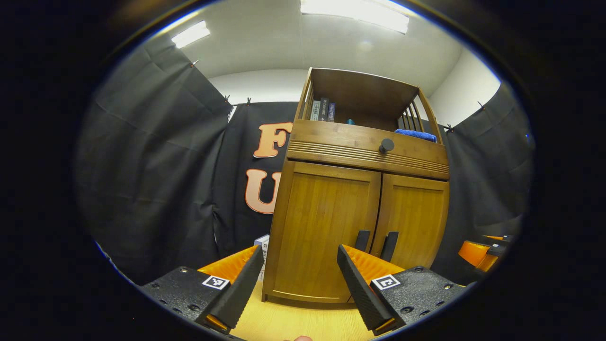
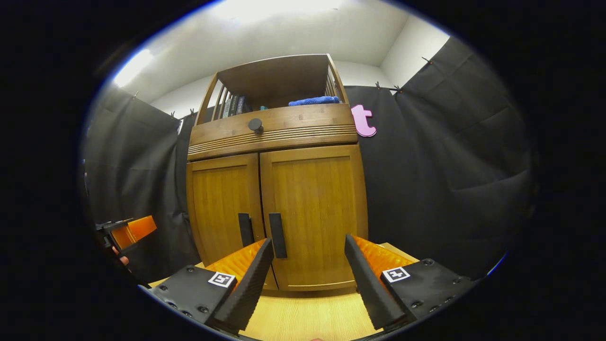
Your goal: Open the right door of the double-door shoe cabinet with the right hand, and open the left door with the left hand.
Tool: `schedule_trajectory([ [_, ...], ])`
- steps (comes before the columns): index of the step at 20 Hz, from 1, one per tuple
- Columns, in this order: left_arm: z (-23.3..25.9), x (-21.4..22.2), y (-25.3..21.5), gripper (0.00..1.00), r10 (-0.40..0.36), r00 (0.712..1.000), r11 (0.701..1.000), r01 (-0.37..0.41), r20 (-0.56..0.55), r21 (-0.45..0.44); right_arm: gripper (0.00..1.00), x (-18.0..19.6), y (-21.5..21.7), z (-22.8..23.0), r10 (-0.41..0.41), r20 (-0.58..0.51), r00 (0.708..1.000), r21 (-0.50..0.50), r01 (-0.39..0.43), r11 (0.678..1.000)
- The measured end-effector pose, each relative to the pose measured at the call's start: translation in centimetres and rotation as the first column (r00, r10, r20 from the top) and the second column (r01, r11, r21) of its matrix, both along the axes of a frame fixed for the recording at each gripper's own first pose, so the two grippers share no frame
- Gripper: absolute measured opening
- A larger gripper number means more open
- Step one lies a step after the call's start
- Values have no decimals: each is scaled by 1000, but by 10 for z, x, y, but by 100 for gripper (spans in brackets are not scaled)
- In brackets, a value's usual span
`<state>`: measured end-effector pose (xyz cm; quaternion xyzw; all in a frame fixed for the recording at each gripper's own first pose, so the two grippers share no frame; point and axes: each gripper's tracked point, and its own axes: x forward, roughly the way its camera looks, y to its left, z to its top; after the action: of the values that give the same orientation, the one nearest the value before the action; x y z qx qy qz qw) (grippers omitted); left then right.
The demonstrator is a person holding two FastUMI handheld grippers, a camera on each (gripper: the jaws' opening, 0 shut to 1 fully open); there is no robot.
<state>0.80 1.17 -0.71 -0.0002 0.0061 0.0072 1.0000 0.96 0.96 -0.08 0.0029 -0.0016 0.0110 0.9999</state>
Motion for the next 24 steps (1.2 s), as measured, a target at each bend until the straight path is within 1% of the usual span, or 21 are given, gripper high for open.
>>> schedule_trajectory([
  [2,-1,1,2,94,2,1000,1000,-2,2,-3,97,7,7,6,18,19,1000,-26,-17,1000],
  [5,-2,4,3,94,6,1000,1000,-6,-2,-17,97,30,28,12,76,40,996,-66,-73,995],
  [7,-1,5,4,94,9,1000,1000,-9,-3,-17,98,53,44,6,117,23,993,-62,-115,991],
  [8,0,4,5,91,14,1000,1000,-14,-3,-13,97,64,52,4,136,18,991,-53,-135,989],
  [9,1,5,6,91,19,1000,1000,-19,0,-7,97,76,59,1,146,11,989,-47,-145,988],
  [10,2,5,7,94,26,1000,1000,-26,4,-1,100,90,63,-2,152,8,988,-43,-151,988],
  [11,3,4,10,94,33,999,999,-33,7,4,94,105,67,-3,150,6,989,-40,-149,988],
  [12,3,3,14,94,42,999,999,-43,9,6,94,120,70,-5,146,5,989,-44,-146,988],
  [13,4,5,17,91,53,999,999,-53,9,8,94,135,71,-7,136,6,991,-49,-136,990],
  [14,4,5,21,94,64,998,998,-64,8,10,94,150,70,-13,120,0,993,-54,-120,991],
  [16,4,4,29,94,87,996,996,-88,8,17,94,176,62,-26,83,-25,996,-52,-85,995],
  [17,5,3,32,94,95,995,995,-96,9,21,98,188,57,-36,54,-49,997,-53,-57,997],
  [18,6,2,36,94,104,995,994,-104,10,27,93,202,52,-47,26,-74,997,-55,-30,998],
  [19,7,0,39,94,113,993,993,-114,12,32,98,211,55,-53,34,-89,995,-49,-38,998],
  [20,7,0,42,91,123,992,992,-123,15,33,98,222,58,-52,22,-98,995,-42,-26,999],
  [21,8,-1,44,91,131,991,991,-131,18,32,94,228,55,-56,2,-104,995,-53,-7,999],
  [22,9,-1,47,91,138,990,990,-139,19,30,94,236,57,-58,-7,-114,993,-61,0,998],
  [23,9,0,49,94,145,989,989,-145,20,30,94,242,59,-60,-17,-126,992,-67,9,998],
  [24,9,0,51,94,149,989,988,-150,20,31,94,246,61,-60,-22,-134,991,-65,14,998],
])
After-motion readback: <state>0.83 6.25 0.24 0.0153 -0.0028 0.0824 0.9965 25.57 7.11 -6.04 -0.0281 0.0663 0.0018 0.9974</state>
